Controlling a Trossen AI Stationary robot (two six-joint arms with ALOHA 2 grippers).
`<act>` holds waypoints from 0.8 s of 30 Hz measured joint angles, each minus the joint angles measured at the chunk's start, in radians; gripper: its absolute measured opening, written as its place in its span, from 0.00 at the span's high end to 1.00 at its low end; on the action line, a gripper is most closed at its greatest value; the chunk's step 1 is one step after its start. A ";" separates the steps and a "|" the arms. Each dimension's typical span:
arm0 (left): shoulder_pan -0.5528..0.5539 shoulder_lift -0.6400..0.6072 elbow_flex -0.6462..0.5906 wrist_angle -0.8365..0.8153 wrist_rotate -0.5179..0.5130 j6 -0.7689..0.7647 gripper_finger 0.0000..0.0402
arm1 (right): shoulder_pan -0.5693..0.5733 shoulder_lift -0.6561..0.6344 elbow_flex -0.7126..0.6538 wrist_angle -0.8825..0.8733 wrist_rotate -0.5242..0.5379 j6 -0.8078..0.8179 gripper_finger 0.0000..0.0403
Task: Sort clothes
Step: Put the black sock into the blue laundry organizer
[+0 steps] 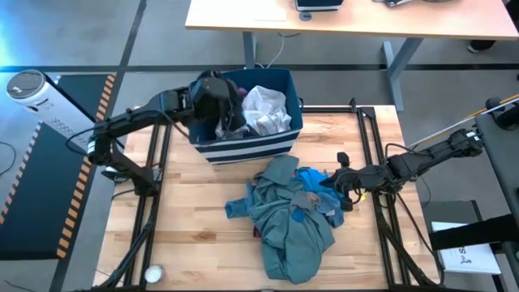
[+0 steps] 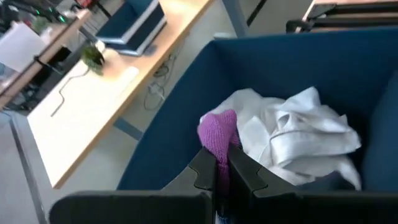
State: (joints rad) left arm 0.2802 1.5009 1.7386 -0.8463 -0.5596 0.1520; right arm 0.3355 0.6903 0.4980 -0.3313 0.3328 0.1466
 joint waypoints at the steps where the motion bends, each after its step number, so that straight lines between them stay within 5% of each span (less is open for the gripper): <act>1: 0.011 0.000 0.000 -0.011 0.010 0.000 1.00 | 0.000 0.000 0.000 0.001 0.000 0.002 1.00; 7: 0.029 -0.015 -0.043 -0.045 0.030 -0.018 1.00 | 0.000 0.000 0.000 0.028 0.000 -0.003 1.00; 16: 0.090 -0.179 -0.412 0.254 0.119 -0.018 1.00 | 0.000 0.000 0.000 0.091 0.000 -0.039 1.00; 24: 0.172 -0.298 -0.625 0.290 0.164 -0.114 1.00 | 0.000 0.000 0.000 0.120 0.000 -0.044 1.00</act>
State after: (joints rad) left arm 0.4517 1.2025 1.1138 -0.5559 -0.3954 0.0383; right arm 0.3355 0.6899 0.4980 -0.2112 0.3332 0.1026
